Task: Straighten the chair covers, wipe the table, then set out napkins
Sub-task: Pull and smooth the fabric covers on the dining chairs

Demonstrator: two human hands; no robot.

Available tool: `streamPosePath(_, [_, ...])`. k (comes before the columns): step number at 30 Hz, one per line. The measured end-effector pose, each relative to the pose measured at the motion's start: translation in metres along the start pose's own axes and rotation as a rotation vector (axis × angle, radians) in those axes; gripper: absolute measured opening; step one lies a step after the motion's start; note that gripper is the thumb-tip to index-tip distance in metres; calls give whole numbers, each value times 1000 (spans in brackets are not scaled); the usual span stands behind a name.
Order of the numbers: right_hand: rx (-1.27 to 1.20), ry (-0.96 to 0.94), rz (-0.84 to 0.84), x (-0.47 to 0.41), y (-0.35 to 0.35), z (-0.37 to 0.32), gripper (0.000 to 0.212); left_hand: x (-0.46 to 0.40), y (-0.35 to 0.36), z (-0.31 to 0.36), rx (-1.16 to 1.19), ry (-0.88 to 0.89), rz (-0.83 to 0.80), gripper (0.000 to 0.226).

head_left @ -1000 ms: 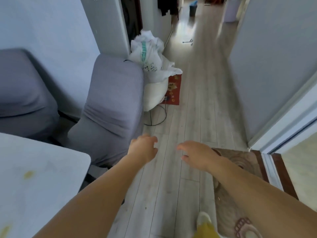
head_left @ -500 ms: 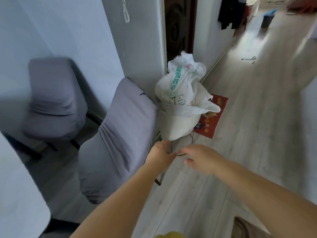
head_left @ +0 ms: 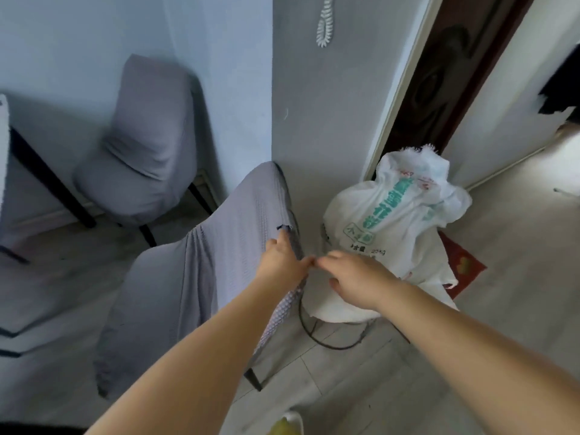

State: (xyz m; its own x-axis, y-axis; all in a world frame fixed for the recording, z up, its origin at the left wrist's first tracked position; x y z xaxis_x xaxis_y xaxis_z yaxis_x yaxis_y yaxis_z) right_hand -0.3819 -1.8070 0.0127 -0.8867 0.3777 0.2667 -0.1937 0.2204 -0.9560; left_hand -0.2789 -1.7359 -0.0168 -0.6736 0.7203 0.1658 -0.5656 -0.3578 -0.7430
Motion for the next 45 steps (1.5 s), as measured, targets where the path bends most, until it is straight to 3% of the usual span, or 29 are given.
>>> streamPosePath(2, [17, -49, 28, -32, -11, 9, 48, -17, 0, -4, 15, -56, 30, 67])
streamPosePath(6, [138, -186, 91, -97, -19, 12, 62, -29, 12, -23, 35, -164, 14, 82])
streamPosePath(11, [314, -490, 124, -171, -22, -6, 77, -28, 17, -28, 48, -251, 74, 50])
streamPosePath(13, [391, -617, 129, -191, -22, -13, 75, -23, 20, -25, 35, -319, 100, 51])
streamPosePath(17, [486, -785, 105, -222, -17, -22, 60, -9, 35, -24, -29, -499, 82, 84])
streamPosePath(20, [507, -890, 58, -232, -9, -32, 57, 4, 37, -27, -79, -593, 146, 76])
streamPosePath(26, [615, -1104, 47, -239, -10, -40, 51, 7, 28, -25, -166, -619, 207, 64])
streamPosePath(29, [540, -1264, 220, -225, -20, -55, 49, 12, 19, -31, -213, -619, 241, 63])
streamPosePath(34, [565, -1177, 159, -228, -19, -87, 49, 38, -12, -56, -258, -627, 287, 71])
streamPosePath(40, [438, -1274, 179, -205, -18, -130, 48, 79, -44, -87, -303, -654, 286, 73])
streamPosePath(45, [451, -1236, 169, -198, -9, -161, 46, 104, -66, -111, -323, -668, 308, 69])
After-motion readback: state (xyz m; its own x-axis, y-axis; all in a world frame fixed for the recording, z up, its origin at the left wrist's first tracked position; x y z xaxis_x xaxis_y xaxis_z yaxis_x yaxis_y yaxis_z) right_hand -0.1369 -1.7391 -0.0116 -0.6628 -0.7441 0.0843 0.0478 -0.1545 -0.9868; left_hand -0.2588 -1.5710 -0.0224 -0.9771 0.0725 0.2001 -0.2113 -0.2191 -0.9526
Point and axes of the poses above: each hand's wrist, its own x-axis away from the middle knuckle, its own y-axis out of the palm, z = x × y, the point moved 7 cm from there along -x, towards the middle knuckle, and after that the axes turned 8 degrees about y, right-handed, at the moved point
